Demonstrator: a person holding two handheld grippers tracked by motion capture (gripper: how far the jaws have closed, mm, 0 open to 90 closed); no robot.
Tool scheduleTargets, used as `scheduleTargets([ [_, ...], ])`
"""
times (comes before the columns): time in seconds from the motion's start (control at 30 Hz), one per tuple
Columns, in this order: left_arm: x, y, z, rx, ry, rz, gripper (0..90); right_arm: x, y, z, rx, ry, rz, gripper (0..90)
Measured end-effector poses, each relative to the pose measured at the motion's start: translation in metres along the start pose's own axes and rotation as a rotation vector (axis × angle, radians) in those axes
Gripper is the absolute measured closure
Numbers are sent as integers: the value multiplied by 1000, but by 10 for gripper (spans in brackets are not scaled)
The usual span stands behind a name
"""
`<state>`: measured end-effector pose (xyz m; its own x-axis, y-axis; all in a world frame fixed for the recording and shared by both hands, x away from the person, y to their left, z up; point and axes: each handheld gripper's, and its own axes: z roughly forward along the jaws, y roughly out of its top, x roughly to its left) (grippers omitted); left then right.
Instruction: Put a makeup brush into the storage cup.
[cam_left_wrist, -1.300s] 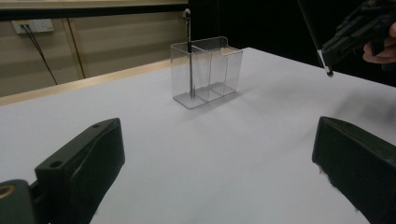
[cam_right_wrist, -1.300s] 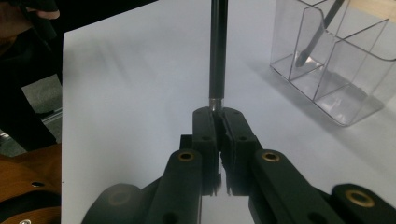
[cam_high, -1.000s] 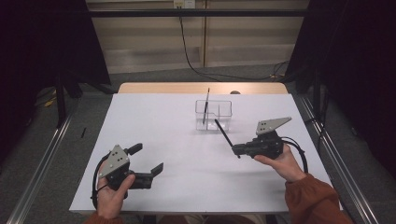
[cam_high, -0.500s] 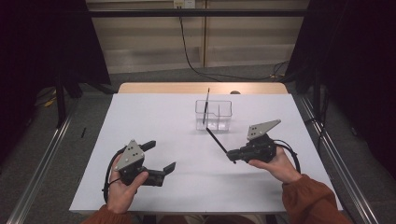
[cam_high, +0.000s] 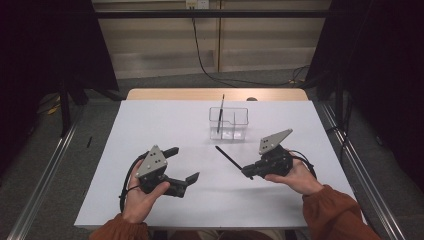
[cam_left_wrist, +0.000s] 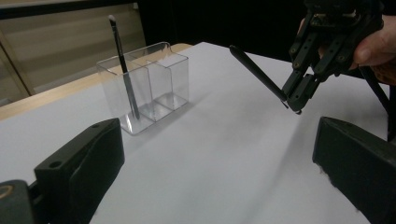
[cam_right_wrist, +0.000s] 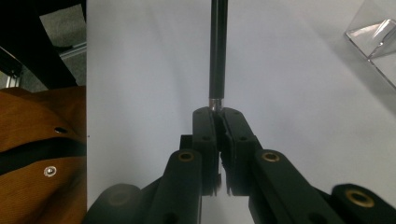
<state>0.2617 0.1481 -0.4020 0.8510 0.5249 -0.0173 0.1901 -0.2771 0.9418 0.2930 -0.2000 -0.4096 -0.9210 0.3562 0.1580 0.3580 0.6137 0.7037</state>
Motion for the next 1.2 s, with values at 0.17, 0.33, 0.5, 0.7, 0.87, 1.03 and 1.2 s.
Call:
scheduleTargets([
  [0.17, -2, 2, 4, 34, -29, 2, 22, 4, 4, 3, 49, 10, -27, 845],
  [0.33, -3, 6, 7, 57, -60, 8, 22, 8, 11, 5, 82, 22, -71, 845],
  [0.5, -2, 9, 8, 75, -67, 16, 22, 10, 16, 5, 125, 25, -97, 845],
  [0.7, -3, 14, 11, 114, -85, 48, 25, 11, 21, 7, 197, 24, -122, 845],
  [0.87, -2, 18, 12, 143, -96, 56, 26, 14, 29, 8, 240, 36, -161, 845],
  [1.03, -2, 20, 14, 156, -124, 64, 26, 14, 37, 7, 280, 31, -178, 845],
  [1.2, -2, 23, 16, 193, -131, 75, 25, 16, 39, 13, 353, 38, -204, 845],
])
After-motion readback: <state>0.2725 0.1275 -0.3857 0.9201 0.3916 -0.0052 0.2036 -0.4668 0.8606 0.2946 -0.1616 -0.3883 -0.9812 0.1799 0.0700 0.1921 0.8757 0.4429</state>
